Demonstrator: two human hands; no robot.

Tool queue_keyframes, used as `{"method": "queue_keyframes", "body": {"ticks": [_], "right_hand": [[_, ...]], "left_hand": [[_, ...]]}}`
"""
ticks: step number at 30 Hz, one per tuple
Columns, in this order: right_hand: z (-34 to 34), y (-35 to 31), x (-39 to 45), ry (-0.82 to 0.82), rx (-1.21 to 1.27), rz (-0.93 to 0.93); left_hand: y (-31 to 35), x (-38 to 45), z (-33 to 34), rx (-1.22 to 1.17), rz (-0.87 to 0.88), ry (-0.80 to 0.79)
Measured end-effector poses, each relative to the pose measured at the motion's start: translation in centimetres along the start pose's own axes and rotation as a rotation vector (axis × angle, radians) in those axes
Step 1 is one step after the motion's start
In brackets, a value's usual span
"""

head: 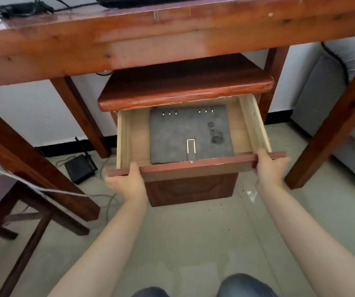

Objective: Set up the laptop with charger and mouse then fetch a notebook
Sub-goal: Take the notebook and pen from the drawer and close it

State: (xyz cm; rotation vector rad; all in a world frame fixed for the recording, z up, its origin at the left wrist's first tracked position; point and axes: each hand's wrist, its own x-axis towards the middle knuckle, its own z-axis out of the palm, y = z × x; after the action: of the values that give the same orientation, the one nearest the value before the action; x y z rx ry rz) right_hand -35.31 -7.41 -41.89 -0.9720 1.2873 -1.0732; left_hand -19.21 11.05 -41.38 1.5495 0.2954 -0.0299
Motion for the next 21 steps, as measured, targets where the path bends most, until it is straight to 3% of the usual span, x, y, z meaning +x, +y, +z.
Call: {"method": "queue_keyframes", "body": {"ticks": [4, 6, 8, 10, 12, 14, 15, 18, 21], "right_hand": [[-0.3, 0.2, -0.6, -0.015, 0.025, 0.017], [-0.5, -0.4, -1.4, -0.006, -0.027, -0.03], [-1.1, -0.5, -2.2, 0.078, -0.344, -0.334], [-1.1, -1.0, -2.6, 0.052, -0.626, -0.839], [0.7, -2.8, -2.9, -0.319, -0.811, -1.0], [3.7, -4.2, -2.4, -0.752, -1.124, -0.781], [5.3, -4.4, -2.2, -0.857, -1.255, -0.654], [8.2, -3.9, -2.1, -0.926, -1.583, -0.639], [8.6, -3.1, -2.6, -0.986, -1.63, -0.599]], "left_hand": [[-1.0, -0.2, -0.4, 0.054, 0.104, -0.018], [-0.7, -0.7, -0.7, 0.199, 0.259, -0.002], [-0.1, -1.2, -1.1, 0.46, 0.573, -0.005], [0.3, -1.2, -1.1, 0.6, 0.955, -0.097], [1.6, -1.0, -0.2, 0.701, 1.137, -0.261], [3.4, -0.8, 1.3, 0.947, 1.044, -0.467], [3.8, -0.6, 2.0, 1.099, 0.945, -0.536], [4.3, -0.5, 3.0, 1.329, 0.719, -0.642], [4.3, -0.1, 3.2, 1.312, 0.628, -0.666]]}}
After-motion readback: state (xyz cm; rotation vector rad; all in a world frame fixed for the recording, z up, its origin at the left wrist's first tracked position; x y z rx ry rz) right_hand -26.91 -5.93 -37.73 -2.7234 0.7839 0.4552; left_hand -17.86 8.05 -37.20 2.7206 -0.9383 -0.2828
